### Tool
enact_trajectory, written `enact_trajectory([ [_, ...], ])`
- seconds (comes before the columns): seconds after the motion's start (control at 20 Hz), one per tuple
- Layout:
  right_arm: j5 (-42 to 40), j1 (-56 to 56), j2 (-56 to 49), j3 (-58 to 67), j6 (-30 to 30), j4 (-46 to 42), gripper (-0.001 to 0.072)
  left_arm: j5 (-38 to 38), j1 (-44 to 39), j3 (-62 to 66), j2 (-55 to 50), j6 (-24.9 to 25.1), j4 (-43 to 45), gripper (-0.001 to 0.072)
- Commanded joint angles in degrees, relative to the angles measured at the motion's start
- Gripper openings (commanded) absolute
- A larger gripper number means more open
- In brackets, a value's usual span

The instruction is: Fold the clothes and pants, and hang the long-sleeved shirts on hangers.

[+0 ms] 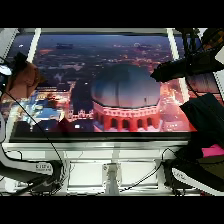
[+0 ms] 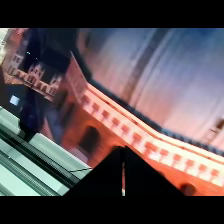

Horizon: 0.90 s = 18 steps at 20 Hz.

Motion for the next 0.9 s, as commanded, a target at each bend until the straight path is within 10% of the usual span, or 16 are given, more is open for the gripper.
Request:
enact_trajectory([
  [0.0,0.0,0.0,0.0,0.0,0.0,0.0,0.0009,0.1,-3.7,0.1,9.2,6.5,-0.1,0.0012],
  [0.4,-0.2,0.0,0.0,0.0,0.0,0.0,0.0009,-5.5,-16.5,0.1,26.3,9.6,0.1,0.0013],
  [0.85,-10.4,0.0,0.0,0.0,0.0,0.3,0.0009,-45.4,-35.4,0.0,24.2,17.7,0.1,0.0013],
])
